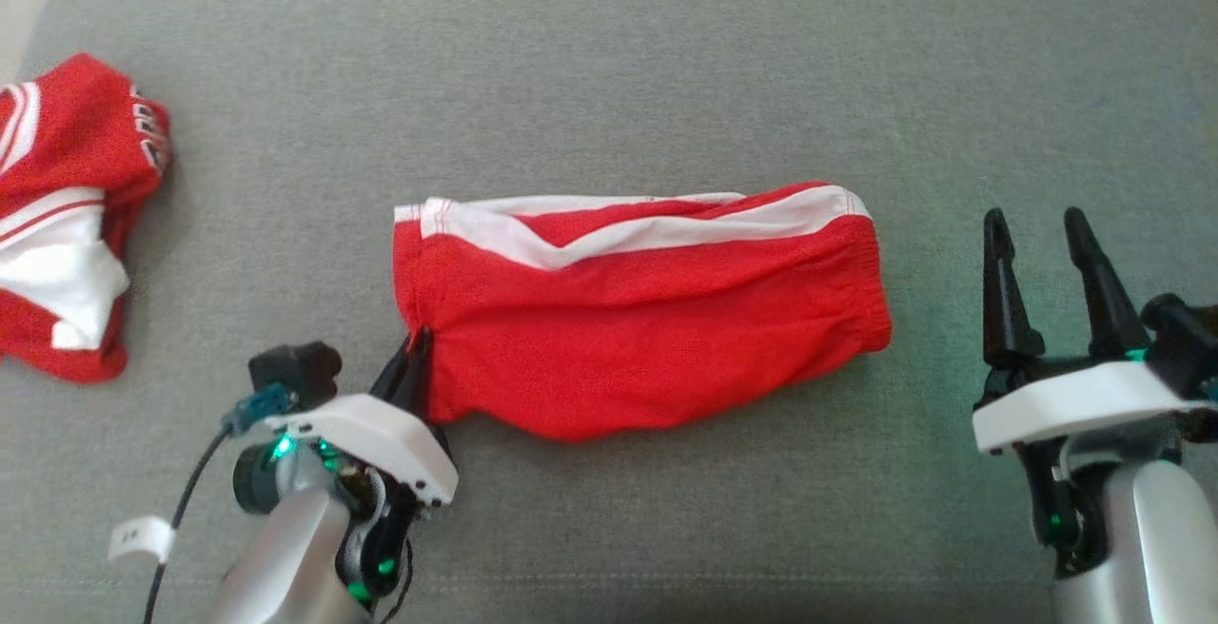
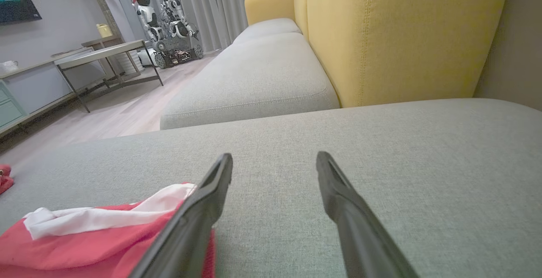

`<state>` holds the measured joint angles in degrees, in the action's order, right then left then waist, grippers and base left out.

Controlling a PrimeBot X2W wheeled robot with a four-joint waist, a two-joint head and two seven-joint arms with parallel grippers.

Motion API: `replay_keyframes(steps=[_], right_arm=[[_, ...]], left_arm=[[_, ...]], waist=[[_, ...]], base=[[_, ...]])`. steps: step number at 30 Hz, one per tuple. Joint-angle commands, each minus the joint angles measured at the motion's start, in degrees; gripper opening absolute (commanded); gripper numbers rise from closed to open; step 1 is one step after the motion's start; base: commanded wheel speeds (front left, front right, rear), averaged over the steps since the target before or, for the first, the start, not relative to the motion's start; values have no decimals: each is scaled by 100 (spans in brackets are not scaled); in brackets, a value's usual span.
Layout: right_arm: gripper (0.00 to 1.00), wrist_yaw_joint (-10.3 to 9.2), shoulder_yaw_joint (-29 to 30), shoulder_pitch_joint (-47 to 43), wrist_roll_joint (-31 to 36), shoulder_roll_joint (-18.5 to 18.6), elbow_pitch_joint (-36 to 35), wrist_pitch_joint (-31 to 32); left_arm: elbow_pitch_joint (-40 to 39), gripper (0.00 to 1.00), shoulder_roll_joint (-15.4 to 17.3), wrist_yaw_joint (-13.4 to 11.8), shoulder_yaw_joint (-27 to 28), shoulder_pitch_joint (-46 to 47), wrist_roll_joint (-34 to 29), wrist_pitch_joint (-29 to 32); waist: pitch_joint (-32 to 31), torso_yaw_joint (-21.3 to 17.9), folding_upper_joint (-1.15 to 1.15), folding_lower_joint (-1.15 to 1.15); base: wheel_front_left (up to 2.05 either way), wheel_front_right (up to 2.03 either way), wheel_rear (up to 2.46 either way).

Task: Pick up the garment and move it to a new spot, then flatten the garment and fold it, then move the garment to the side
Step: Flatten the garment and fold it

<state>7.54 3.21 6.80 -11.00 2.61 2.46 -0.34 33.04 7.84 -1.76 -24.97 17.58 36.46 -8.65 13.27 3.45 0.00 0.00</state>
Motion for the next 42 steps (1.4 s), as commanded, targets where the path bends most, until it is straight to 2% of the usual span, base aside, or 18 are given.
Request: replay_keyframes(steps=[1, 2, 7, 13, 17, 24, 42], right_arm=[[100, -5, -98, -32, 28, 51, -221, 30], [100, -5, -100, -47, 26, 50, -234, 47], [100, -5, -167, -116, 37, 44, -272, 129], [100, -5, -215, -228, 189, 42, -367, 193], [100, -5, -241, -296, 222, 51, -409, 231], [100, -5, -297, -456, 211, 56, -422, 282], [100, -5, -352, -305, 201, 98, -262, 322]], left_arm=[[-292, 38, 198, -81, 227, 84, 4, 0], [-429, 100, 209, -117, 228, 37, -1, -5], [-1037, 100, 327, -382, 283, -140, -200, -289], [-1925, 100, 548, -780, 480, -327, -873, -613], [-2579, 100, 669, -911, 684, -602, -1292, -631], [-3213, 100, 787, -907, 817, -1133, -1675, -633], [-3224, 100, 706, -740, 825, -1110, -1730, -634]], waist=[[-41, 50, 0, 0], [-51, 56, 0, 0], [-151, 11, 0, 0], [-321, -28, 0, 0], [-429, -37, 0, 0], [-552, -37, 0, 0], [-441, 77, 0, 0]], base=[[0, 0, 0], [0, 0, 0], [0, 0, 0], [0, 0, 0], [0, 0, 0], [0, 0, 0], [0, 0, 0]])
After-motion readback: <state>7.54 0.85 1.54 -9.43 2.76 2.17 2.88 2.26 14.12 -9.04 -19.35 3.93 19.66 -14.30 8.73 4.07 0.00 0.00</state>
